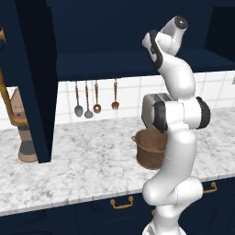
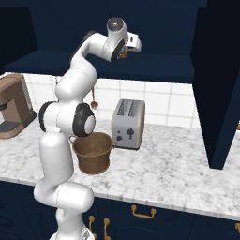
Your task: Open the cabinet, pick up the bread from the cabinet and place it in the basket. Then move the basket to the dining counter.
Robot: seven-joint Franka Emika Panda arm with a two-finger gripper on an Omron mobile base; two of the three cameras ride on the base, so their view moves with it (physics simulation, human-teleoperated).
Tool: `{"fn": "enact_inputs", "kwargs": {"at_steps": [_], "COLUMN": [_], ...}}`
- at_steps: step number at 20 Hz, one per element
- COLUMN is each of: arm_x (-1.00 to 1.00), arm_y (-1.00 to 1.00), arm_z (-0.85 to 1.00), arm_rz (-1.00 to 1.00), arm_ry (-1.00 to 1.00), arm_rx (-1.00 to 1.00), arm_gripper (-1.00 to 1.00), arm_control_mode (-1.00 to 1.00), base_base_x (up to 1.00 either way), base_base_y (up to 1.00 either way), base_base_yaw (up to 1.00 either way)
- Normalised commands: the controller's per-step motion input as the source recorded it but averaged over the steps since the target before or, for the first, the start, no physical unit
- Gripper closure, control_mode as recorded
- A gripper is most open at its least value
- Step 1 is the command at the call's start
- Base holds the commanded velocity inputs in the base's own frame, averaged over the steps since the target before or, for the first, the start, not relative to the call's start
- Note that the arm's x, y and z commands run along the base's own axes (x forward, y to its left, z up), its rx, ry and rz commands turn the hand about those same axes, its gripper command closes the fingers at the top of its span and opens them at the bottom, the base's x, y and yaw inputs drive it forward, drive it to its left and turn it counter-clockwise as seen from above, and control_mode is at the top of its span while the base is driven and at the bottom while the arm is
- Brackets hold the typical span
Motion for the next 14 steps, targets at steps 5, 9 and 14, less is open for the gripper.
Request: {"fn": "enact_inputs", "kwargs": {"at_steps": [5,9,14], "arm_x": [-0.06,-0.48,-0.75], "arm_y": [0.0,0.0,-0.03], "arm_z": [-0.02,-0.05,-0.02], "arm_rz": [0.0,-0.01,-0.04], "arm_ry": [-0.04,-0.24,-0.2], "arm_rx": [0.0,0.0,0.0], "arm_gripper": [1.0,1.0,1.0], "arm_control_mode": [-1.0,-1.0,-1.0], "base_base_x": [0.0,0.0,0.0], "base_base_y": [0.0,0.0,0.0], "base_base_yaw": [0.0,0.0,0.0]}}
